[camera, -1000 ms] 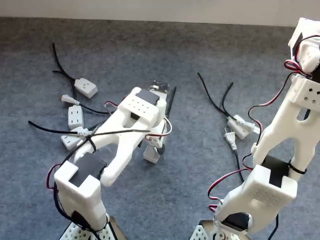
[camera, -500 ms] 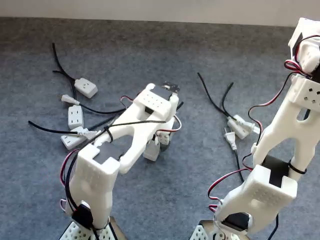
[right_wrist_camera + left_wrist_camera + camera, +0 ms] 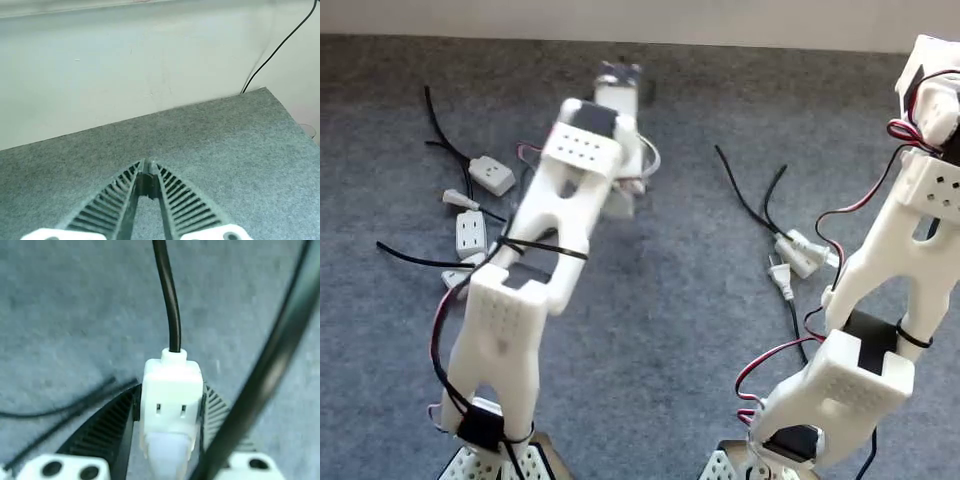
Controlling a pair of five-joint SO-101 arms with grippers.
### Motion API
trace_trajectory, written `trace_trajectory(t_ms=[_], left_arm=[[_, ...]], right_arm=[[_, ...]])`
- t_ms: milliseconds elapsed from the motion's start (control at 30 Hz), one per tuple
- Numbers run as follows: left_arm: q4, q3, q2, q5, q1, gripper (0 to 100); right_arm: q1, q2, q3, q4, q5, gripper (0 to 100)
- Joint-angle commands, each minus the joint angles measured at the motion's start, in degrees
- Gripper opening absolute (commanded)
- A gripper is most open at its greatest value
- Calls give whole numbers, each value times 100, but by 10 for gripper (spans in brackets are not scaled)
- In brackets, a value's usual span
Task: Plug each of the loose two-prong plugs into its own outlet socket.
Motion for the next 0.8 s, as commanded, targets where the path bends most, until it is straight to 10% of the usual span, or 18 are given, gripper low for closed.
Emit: trace_trajectory(t_ms=[0,333,767], left_arm=[[-149,-1596,708,70,-268,31],[-1688,-3960,2580,-308,-444,30],[-3051,-3055,2765,-1204,-611,148]], right_arm=[[-84,-92,-215,-110,0,9],[-92,-92,-215,-119,0,9],[-189,-92,-207,-101,0,9]])
